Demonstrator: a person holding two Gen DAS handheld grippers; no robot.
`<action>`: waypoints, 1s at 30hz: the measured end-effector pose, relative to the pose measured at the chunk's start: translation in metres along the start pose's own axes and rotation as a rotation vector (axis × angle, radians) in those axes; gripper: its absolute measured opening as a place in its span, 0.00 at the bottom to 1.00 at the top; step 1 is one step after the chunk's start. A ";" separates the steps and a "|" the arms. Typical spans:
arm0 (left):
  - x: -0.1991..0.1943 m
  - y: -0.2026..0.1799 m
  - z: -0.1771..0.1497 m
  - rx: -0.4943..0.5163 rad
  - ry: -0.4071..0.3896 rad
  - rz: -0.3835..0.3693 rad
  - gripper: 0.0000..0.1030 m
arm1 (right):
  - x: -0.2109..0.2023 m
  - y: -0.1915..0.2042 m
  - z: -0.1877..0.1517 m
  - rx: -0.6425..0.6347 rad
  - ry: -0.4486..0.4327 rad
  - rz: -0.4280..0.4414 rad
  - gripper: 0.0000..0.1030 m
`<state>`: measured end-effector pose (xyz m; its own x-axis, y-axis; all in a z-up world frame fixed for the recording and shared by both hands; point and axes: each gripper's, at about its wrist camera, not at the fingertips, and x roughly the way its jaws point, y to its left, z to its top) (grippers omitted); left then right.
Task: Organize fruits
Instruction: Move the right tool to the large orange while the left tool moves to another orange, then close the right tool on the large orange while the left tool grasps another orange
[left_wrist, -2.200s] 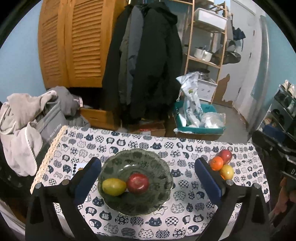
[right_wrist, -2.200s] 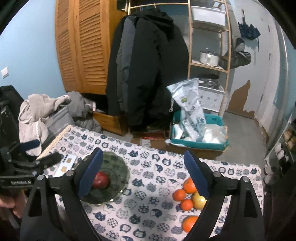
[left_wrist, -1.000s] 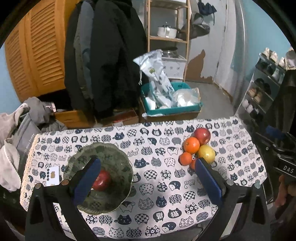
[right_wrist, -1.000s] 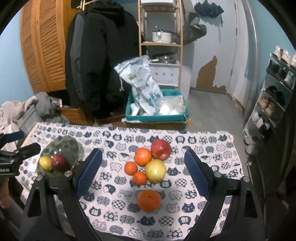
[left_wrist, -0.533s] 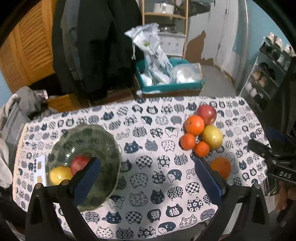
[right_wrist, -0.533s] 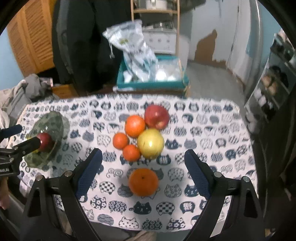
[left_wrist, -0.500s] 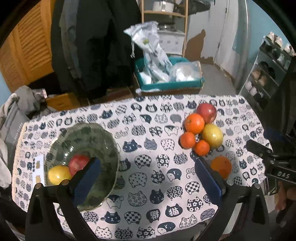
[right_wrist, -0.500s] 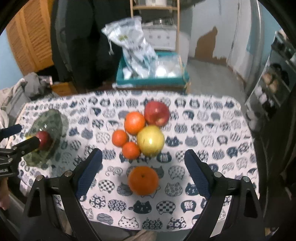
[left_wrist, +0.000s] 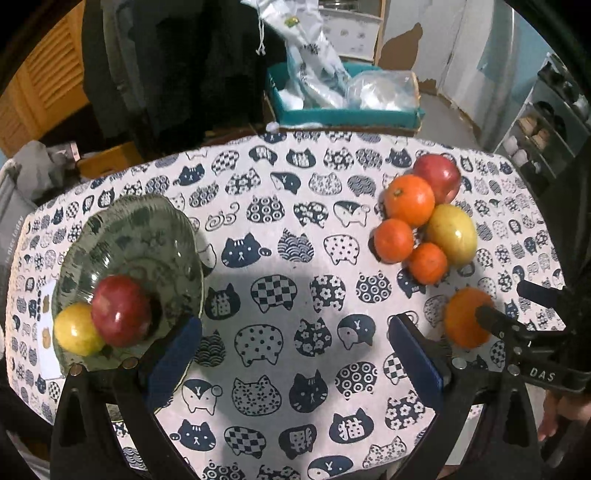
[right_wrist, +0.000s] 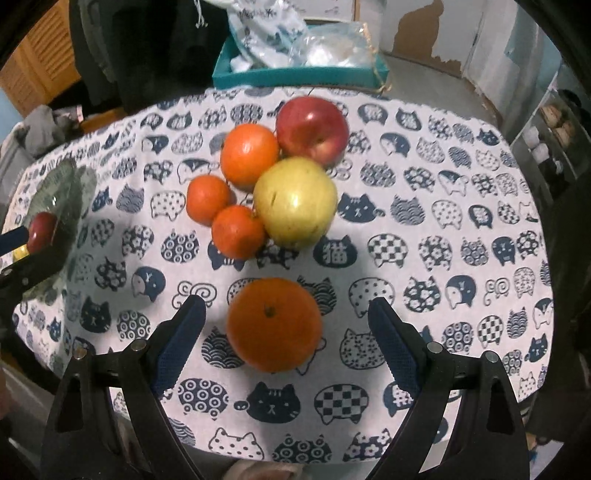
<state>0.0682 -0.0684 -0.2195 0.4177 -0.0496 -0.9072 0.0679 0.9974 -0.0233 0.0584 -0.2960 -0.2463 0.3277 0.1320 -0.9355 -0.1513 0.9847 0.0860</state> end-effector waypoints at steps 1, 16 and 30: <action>0.003 -0.001 0.000 0.004 0.003 0.003 0.99 | 0.003 0.000 -0.001 0.001 0.011 0.005 0.87; 0.024 -0.007 0.016 -0.017 0.022 -0.040 0.99 | 0.042 -0.005 -0.010 0.045 0.115 0.092 0.66; 0.054 -0.026 0.046 -0.066 0.054 -0.086 0.99 | 0.028 -0.042 0.015 0.083 0.004 -0.012 0.65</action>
<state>0.1311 -0.0990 -0.2487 0.3632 -0.1340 -0.9220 0.0404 0.9909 -0.1281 0.0880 -0.3319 -0.2704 0.3250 0.1200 -0.9381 -0.0693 0.9923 0.1029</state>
